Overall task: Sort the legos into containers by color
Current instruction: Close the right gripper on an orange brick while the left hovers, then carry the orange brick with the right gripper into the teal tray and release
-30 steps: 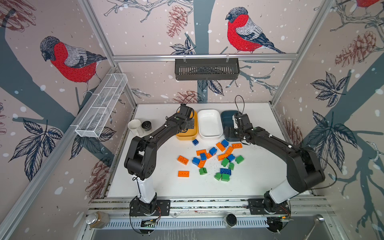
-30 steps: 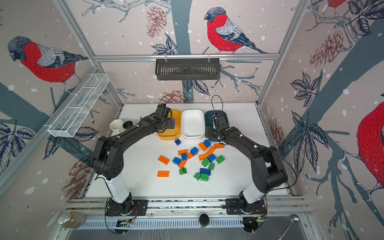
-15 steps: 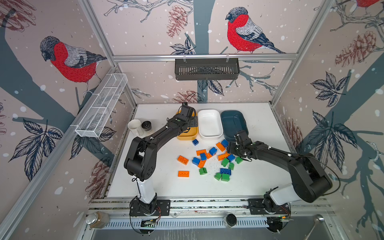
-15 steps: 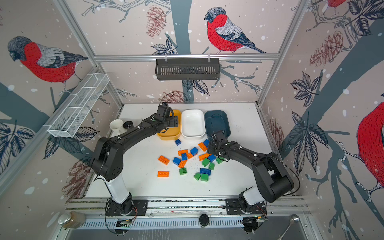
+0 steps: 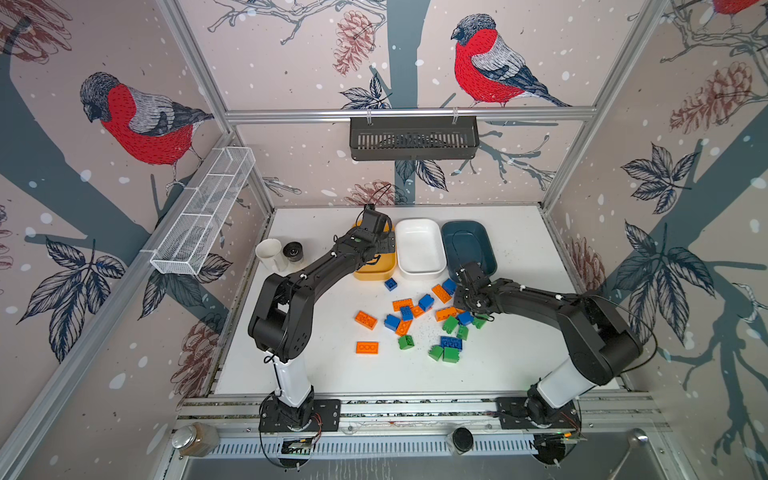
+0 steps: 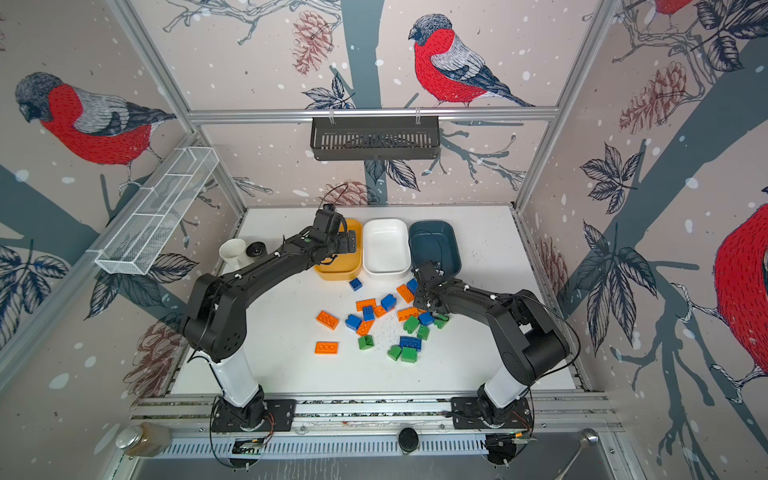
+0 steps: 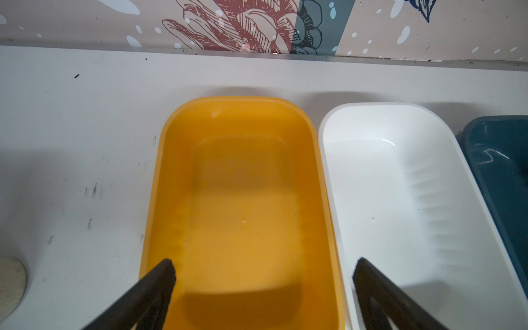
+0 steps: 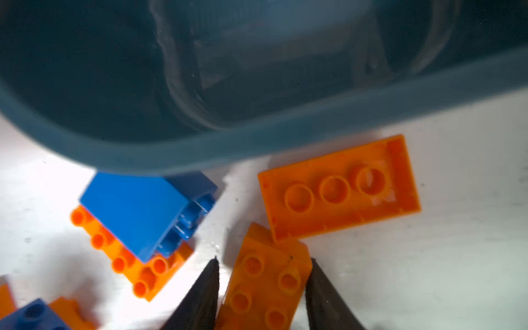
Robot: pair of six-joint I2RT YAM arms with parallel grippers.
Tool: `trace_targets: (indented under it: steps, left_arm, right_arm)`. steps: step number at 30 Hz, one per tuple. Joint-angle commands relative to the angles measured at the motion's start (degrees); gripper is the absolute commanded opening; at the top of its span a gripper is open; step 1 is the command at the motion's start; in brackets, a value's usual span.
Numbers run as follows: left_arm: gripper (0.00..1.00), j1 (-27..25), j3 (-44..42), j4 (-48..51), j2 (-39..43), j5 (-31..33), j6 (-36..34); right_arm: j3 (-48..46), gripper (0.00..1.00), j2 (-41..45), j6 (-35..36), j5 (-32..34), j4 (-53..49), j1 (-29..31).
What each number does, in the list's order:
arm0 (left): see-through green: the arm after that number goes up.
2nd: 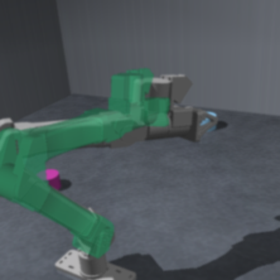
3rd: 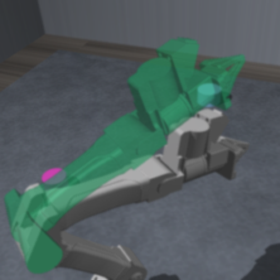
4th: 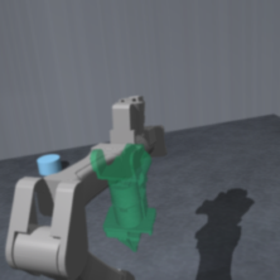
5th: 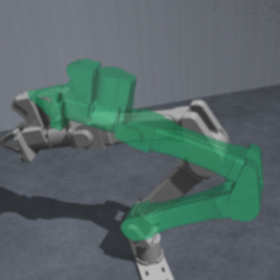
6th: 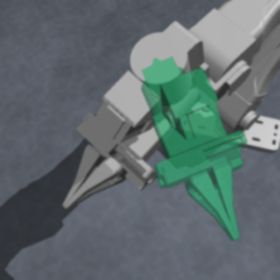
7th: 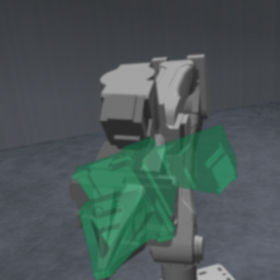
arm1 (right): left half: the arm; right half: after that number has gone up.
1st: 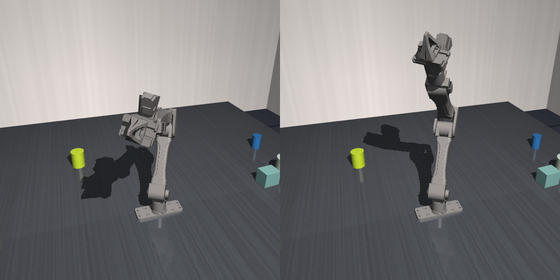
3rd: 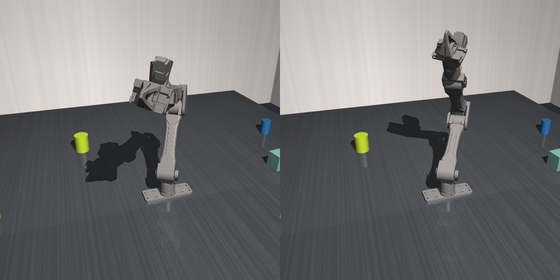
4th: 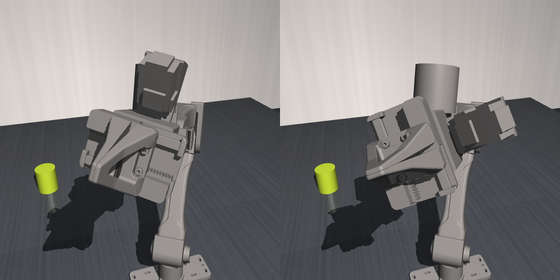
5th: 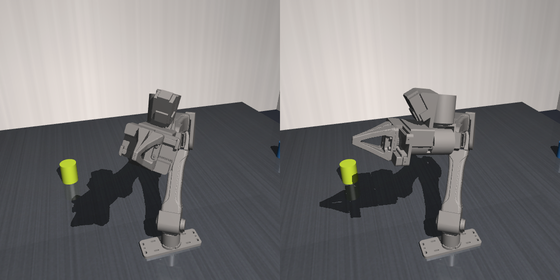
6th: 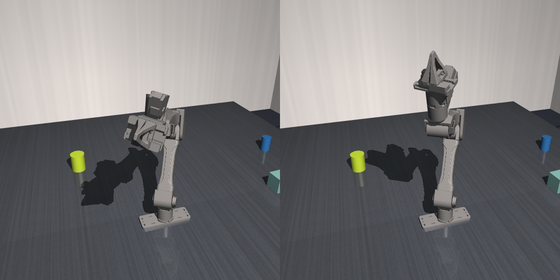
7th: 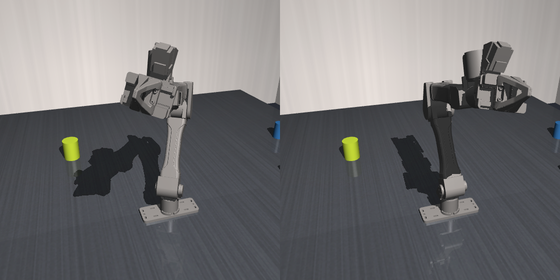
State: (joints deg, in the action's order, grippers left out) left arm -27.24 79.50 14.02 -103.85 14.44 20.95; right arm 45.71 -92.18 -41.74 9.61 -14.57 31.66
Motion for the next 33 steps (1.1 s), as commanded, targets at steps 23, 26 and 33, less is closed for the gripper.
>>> trace_targets:
  steps: [23, 26, 33]
  left_arm:
    - [0.97, -10.4, -6.8, -15.6, 5.1, -2.8, 5.0]
    - [0.98, -12.0, -8.4, -18.5, 5.8, -5.7, 4.9]
    - [0.98, -17.1, -9.6, -18.7, 5.8, -6.3, 6.7]
  right_arm:
    - [-5.9, 0.29, 20.1, 23.9, -5.4, 7.4, -2.1]
    - [-4.4, 0.29, 21.0, 23.1, -6.0, 12.3, -5.2]
    - [4.9, 0.3, 8.0, 18.5, -6.2, 16.6, -12.8]
